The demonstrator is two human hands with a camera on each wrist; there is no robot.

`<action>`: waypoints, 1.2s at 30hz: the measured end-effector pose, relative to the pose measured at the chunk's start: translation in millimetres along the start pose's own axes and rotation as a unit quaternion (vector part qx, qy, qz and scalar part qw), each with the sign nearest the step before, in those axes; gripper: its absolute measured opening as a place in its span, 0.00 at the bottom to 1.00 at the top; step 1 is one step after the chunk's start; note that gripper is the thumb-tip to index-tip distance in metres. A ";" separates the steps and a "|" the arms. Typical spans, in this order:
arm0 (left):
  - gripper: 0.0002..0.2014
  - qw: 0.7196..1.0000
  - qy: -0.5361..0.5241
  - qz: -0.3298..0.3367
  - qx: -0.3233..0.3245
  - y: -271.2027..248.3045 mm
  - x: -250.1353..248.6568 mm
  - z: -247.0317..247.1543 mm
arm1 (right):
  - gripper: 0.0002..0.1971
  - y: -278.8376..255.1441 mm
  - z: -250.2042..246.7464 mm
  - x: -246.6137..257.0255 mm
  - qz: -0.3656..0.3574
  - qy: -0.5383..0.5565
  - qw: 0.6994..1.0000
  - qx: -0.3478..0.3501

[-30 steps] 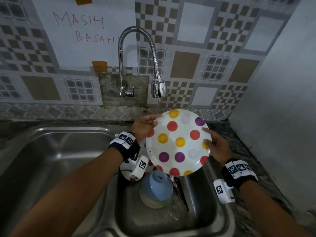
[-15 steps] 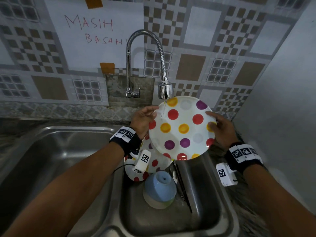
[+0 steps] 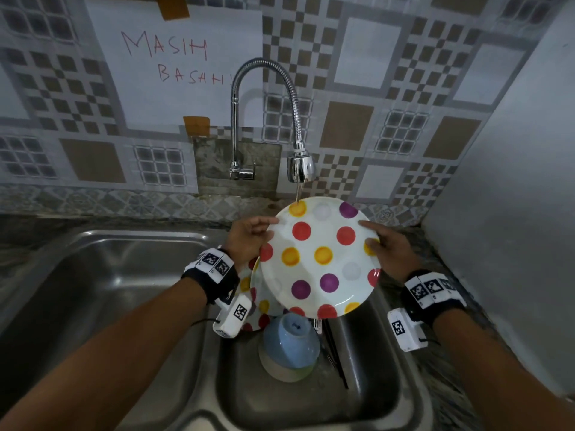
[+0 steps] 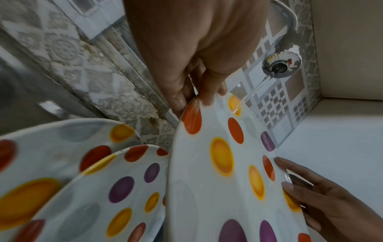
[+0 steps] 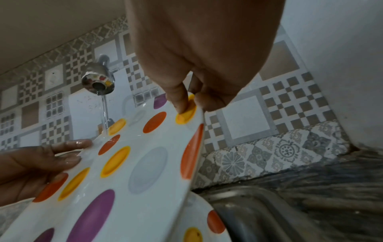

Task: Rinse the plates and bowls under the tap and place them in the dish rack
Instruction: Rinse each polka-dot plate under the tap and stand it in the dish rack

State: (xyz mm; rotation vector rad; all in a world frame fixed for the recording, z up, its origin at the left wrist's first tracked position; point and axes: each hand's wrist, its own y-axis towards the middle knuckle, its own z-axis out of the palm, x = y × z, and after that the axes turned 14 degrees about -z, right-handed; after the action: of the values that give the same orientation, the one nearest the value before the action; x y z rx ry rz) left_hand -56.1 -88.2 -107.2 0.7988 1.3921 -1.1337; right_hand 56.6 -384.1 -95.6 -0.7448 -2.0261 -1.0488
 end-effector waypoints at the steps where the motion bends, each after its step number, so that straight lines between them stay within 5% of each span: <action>1: 0.15 1.000 -0.002 -0.003 -0.005 -3.3 3.2 -8.2 | 0.18 0.9 8.2 0.1 0.002 0.001 1.000 0.012; 10: 0.13 0.990 -0.074 -0.018 -0.117 -33.2 25.5 -80.6 | 0.22 13.2 84.1 11.3 0.018 -0.084 0.988 0.129; 13: 0.13 0.987 -0.080 -0.023 -0.139 -36.4 31.4 -103.8 | 0.30 9.3 95.9 5.1 0.062 -0.025 0.985 0.156; 17: 0.12 0.981 -0.108 -0.045 -0.156 -39.9 34.3 -120.4 | 0.30 -0.9 98.7 9.4 0.013 -0.035 0.978 0.204; 27: 0.08 0.984 -0.082 -0.121 -0.101 -46.7 38.4 -95.0 | 0.14 -17.5 84.6 7.2 -0.029 -0.078 0.992 0.095; 32: 0.33 0.996 -0.017 -0.092 0.000 -62.2 28.9 -75.3 | 0.09 -23.1 70.2 5.9 0.008 -0.024 0.999 0.019; 33: 0.30 0.998 0.024 -0.059 0.017 -65.1 27.9 -71.9 | 0.10 -23.2 68.7 5.2 0.017 -0.026 0.999 0.011; 36: 0.03 0.992 0.126 0.003 0.002 -63.8 26.6 -59.0 | 0.13 -22.8 62.4 -4.1 0.034 -0.044 0.998 -0.031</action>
State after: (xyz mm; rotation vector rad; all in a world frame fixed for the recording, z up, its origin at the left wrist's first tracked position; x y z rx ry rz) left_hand -139.0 -56.1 -125.7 0.9741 1.5937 -1.0573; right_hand 20.9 -343.1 -134.1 -0.8990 -2.0348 -1.0601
